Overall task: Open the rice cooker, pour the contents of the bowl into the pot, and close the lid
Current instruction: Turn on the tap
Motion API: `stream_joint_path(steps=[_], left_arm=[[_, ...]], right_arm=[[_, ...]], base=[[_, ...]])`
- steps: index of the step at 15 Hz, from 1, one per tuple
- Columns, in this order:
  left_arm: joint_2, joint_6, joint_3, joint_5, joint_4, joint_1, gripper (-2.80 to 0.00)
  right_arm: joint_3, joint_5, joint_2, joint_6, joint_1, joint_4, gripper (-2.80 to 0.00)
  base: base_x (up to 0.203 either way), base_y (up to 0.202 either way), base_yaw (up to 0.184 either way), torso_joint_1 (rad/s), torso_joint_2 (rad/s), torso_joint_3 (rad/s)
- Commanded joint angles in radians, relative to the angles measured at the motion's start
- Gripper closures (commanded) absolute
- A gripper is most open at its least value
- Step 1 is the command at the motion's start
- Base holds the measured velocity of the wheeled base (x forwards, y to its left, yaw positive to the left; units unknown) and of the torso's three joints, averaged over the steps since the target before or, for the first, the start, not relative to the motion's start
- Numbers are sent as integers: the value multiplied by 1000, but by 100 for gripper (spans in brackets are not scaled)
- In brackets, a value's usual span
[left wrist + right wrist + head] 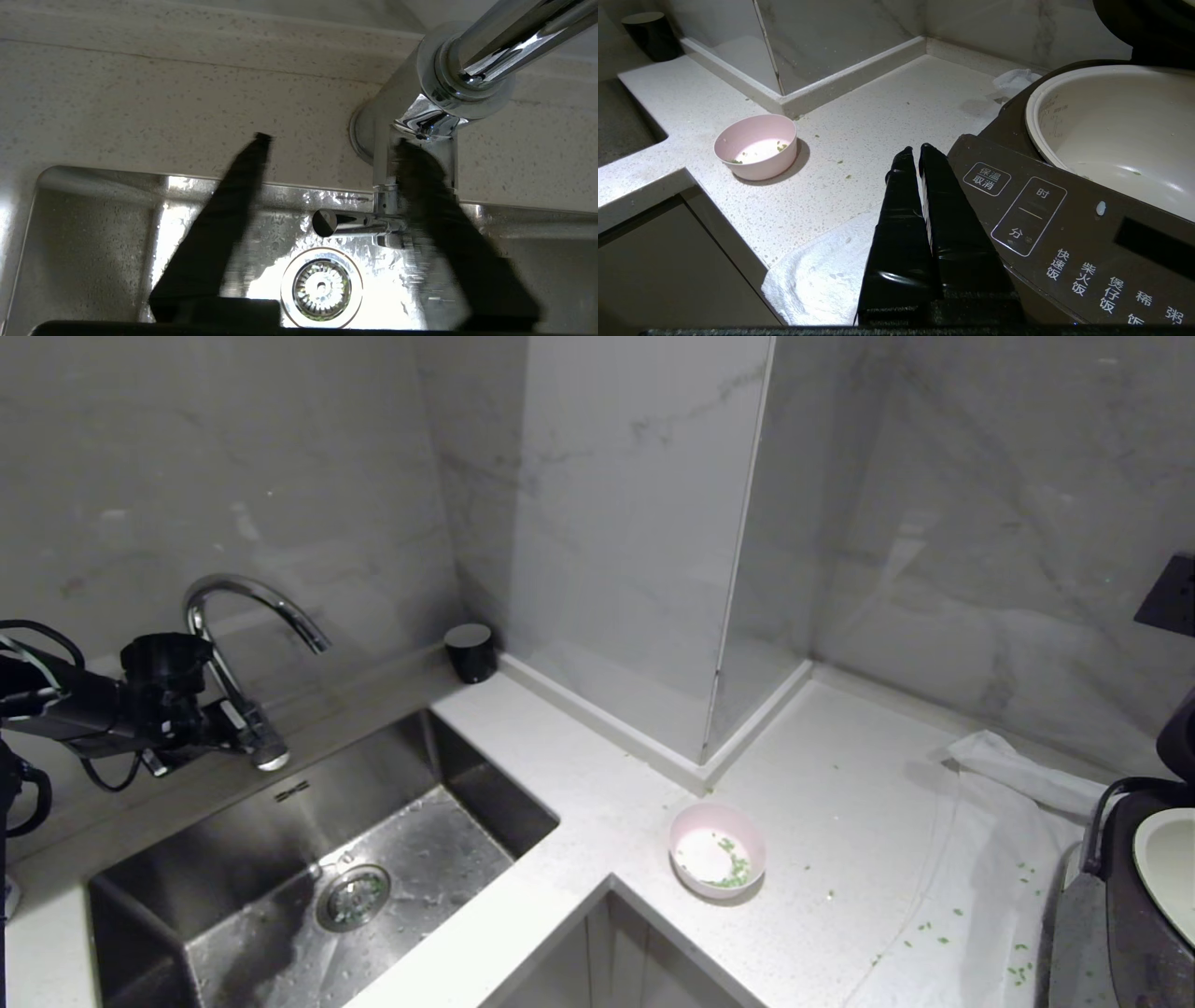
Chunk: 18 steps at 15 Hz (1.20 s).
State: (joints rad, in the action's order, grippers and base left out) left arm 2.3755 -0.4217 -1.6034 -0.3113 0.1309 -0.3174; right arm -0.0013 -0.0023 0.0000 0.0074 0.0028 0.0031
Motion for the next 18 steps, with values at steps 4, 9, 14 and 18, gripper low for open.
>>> stream_joint_path(steps=[4,9,14,18], left_arm=[[4,0,-15,-3,1,-5,0],[4,1,-15,-3,0,-5,0],[-19,3,8,-2,-5,1,0],[-25,4,19,-2,-7,6,0]], right_arm=[[0,0,0,0,0,0,0],[0,-1,0,0,0,0,0],[0,0,0,0,0,0,0],[1,0,0,0,0,0,0]], base=[[0,0,0,0,0,0],[0,0,0,0,0,0],[0,0,0,0,0,0],[0,0,0,0,0,0]])
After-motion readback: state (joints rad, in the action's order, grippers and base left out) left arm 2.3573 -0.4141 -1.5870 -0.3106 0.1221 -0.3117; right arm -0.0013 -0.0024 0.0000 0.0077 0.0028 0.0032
